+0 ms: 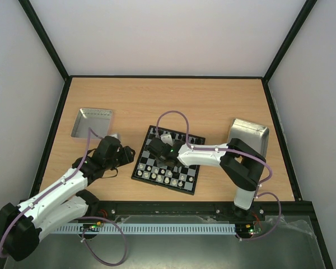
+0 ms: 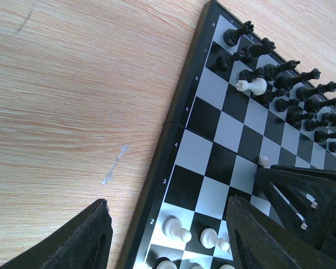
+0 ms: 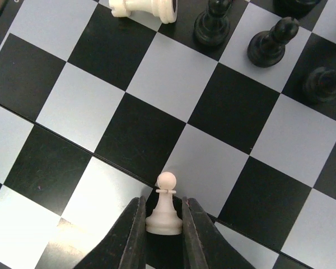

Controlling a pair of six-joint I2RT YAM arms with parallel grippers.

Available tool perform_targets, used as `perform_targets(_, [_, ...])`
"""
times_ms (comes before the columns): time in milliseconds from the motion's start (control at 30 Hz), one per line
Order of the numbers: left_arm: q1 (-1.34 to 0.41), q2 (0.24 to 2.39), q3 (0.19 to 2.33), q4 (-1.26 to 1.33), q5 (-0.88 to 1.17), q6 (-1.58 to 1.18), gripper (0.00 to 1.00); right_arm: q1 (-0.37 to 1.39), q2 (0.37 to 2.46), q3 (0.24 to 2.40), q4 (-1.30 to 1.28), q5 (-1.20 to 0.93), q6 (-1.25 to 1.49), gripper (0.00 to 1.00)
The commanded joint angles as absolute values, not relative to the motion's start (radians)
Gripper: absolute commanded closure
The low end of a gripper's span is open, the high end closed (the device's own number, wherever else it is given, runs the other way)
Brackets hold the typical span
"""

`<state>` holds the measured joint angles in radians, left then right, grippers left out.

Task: Set up the chess pieces on the board
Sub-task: Pick up the chess piece from the chessboard, then place the chess piece on the chessboard.

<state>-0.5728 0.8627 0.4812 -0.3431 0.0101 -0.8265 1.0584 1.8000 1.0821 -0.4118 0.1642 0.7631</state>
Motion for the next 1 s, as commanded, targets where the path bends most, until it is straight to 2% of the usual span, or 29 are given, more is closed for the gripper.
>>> perform_targets(0, [-0.567, 0.857, 0.492, -0.348, 0.011, -0.814, 0.41, 1.062, 1.811, 1.075, -0.413, 0.202, 0.763, 0.86])
perform_targets(300, [-0.567, 0.825, 0.535, -0.305, 0.144, -0.803, 0.36, 1.062, 1.629, 0.964, -0.260, 0.205, 0.668, 0.88])
perform_targets(567, [-0.563, 0.816, 0.603, -0.191, 0.414, -0.854, 0.15, 1.062, 1.269, 0.724, 0.116, 0.028, 0.387, 0.87])
perform_targets(667, [-0.561, 0.822, 0.621, -0.141, 0.519, -0.890, 0.11, 1.062, 1.171, 0.659, 0.212, -0.079, 0.306, 0.87])
perform_targets(800, [-0.557, 0.850, 0.627, -0.051, 0.672, -0.952, 0.13, 1.062, 1.091, 0.611, 0.262, -0.142, 0.225, 0.86])
perform_targets(967, [-0.558, 0.884, 0.621, 0.040, 0.803, -1.004, 0.29, 1.062, 1.033, 0.580, 0.280, -0.176, 0.162, 0.86])
